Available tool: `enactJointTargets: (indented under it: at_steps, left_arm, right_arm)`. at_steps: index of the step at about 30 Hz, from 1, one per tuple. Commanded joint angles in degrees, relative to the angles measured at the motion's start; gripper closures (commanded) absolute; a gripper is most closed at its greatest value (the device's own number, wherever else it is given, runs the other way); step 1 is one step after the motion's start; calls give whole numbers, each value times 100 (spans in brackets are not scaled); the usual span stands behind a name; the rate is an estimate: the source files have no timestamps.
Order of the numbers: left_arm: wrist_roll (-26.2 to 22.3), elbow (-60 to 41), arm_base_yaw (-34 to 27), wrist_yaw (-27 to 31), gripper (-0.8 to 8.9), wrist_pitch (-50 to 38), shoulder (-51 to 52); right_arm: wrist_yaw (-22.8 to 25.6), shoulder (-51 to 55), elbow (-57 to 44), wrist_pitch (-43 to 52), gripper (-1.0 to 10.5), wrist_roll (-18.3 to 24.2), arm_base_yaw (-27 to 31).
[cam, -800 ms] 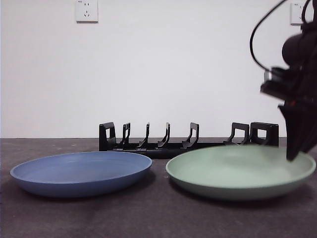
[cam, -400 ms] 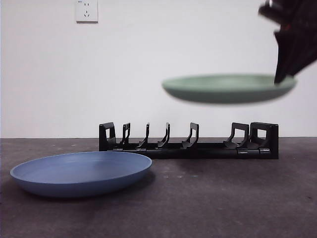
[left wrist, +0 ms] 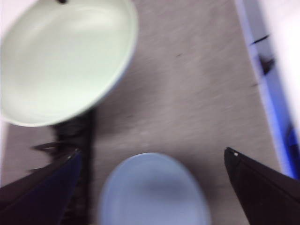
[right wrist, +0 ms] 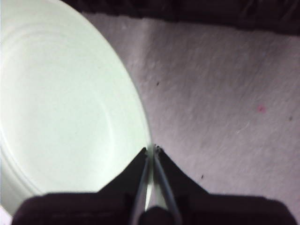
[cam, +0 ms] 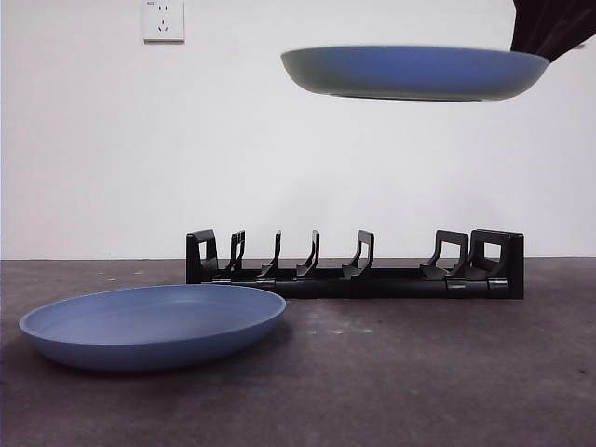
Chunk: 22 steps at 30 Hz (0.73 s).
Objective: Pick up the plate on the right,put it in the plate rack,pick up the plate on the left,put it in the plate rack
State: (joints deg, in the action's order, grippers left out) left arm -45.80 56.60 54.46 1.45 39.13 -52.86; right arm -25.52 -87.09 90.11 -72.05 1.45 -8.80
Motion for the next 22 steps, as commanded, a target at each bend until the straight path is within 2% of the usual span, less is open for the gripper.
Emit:
enactJointTargets:
  at_steps: [1,8,17,18,22]
  left_arm:
    - [-570,11,81,343,154,-306,-42]
    - [-1325,11,282,413,154,-584,-127]
    - [-1659,11,592,787,160,-579,-647]
    - [-1661,11,625,890,174,-581,-699]
    - [-1659,11,678,1172,431,-577,-791]
  right_arm:
    - [7,9,15,-129,959,4,-160]
    - [20,7,15,-129,959,-214,-671]
    - [22,0,15,-149,959,-297,-1161]
    - [22,0,15,-149,958,-297,-1189]
    - [20,0,15,-149,959,-297,-1196]
